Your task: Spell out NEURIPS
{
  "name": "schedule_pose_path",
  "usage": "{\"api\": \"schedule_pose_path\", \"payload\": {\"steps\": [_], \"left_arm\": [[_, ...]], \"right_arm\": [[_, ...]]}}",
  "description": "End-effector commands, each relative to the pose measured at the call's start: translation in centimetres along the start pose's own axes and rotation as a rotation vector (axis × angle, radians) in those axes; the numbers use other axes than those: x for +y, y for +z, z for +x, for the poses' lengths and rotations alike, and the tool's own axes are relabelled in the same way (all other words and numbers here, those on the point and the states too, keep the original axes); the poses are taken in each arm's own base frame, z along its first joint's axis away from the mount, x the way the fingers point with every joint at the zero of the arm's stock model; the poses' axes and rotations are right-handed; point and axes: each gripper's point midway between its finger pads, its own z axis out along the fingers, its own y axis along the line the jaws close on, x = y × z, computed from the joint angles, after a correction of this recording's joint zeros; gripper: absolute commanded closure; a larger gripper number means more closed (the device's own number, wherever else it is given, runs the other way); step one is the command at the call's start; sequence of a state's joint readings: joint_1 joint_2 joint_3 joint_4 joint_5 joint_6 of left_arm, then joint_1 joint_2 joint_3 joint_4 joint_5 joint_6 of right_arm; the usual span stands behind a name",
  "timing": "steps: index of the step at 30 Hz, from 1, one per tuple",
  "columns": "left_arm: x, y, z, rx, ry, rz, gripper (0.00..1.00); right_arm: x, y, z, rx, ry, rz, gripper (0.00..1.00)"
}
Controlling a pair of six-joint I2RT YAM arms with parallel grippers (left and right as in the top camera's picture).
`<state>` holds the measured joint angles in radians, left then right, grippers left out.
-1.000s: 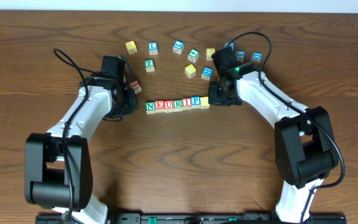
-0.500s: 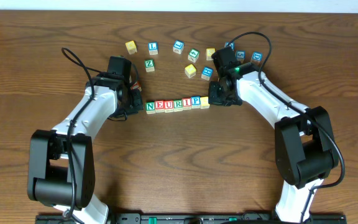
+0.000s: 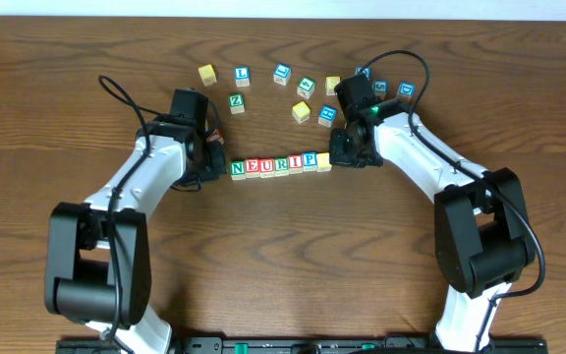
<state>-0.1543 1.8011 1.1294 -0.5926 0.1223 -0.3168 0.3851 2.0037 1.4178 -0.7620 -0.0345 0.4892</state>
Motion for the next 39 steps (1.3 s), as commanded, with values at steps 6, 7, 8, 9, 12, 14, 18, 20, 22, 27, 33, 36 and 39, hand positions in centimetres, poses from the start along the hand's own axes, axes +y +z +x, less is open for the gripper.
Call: {"api": "schedule_pose_path", "payload": {"steps": [6, 7, 8, 9, 12, 14, 18, 20, 22, 27, 33, 36, 39], "left_arm": [[0.4, 2.4, 0.8, 0.045, 0.006, -0.011, 0.86], [0.3, 2.4, 0.8, 0.045, 0.007, -0.008, 0.86], [0.2, 2.4, 0.8, 0.044, 0.008, -0.007, 0.86], [0.1, 2.4, 0.7, 0.041, 0.01, -0.005, 0.86], [-0.3, 2.4, 0.5, 0.028, 0.019, 0.002, 0.86], [-0.7, 2.5, 0.4, 0.022, 0.029, 0.006, 0.86], [-1.6, 2.5, 0.4, 0.009, 0.052, 0.017, 0.86], [-2.0, 2.6, 0.5, 0.005, 0.064, 0.021, 0.86], [-2.4, 2.6, 0.5, 0.002, 0.072, 0.024, 0.86], [-2.6, 2.6, 0.1, -0.015, 0.075, 0.032, 0.86], [-2.8, 2.6, -0.3, -0.032, 0.077, 0.04, 0.86], [-2.9, 2.5, -0.4, -0.037, 0.077, 0.043, 0.86], [-2.9, 2.6, -0.4, -0.037, 0.077, 0.043, 0.86]], "right_arm": [[-0.4, 0.6, 0.4, 0.02, -0.001, 0.006, 0.99], [-0.4, 0.6, 0.4, 0.02, -0.002, 0.006, 0.98], [-0.4, 0.6, 0.4, 0.02, -0.001, 0.005, 0.98], [-0.4, 0.6, 0.4, 0.019, -0.001, 0.005, 0.98], [-0.4, 0.6, 0.4, 0.019, -0.001, 0.005, 0.98], [-0.4, 0.6, 0.4, 0.019, -0.001, 0.005, 0.98], [-0.4, 0.6, 0.4, 0.019, -0.001, 0.005, 0.98], [-0.4, 0.6, 0.4, 0.019, -0.002, 0.005, 0.98], [-0.4, 0.6, 0.4, 0.02, -0.002, 0.005, 0.98], [-0.4, 0.6, 0.5, 0.023, -0.001, 0.007, 0.99], [-0.4, 0.6, 0.6, 0.025, -0.003, 0.008, 0.99], [-0.4, 0.6, 0.6, 0.025, -0.003, 0.008, 0.99], [-0.4, 0.6, 0.5, 0.023, -0.003, 0.007, 0.99]]}}
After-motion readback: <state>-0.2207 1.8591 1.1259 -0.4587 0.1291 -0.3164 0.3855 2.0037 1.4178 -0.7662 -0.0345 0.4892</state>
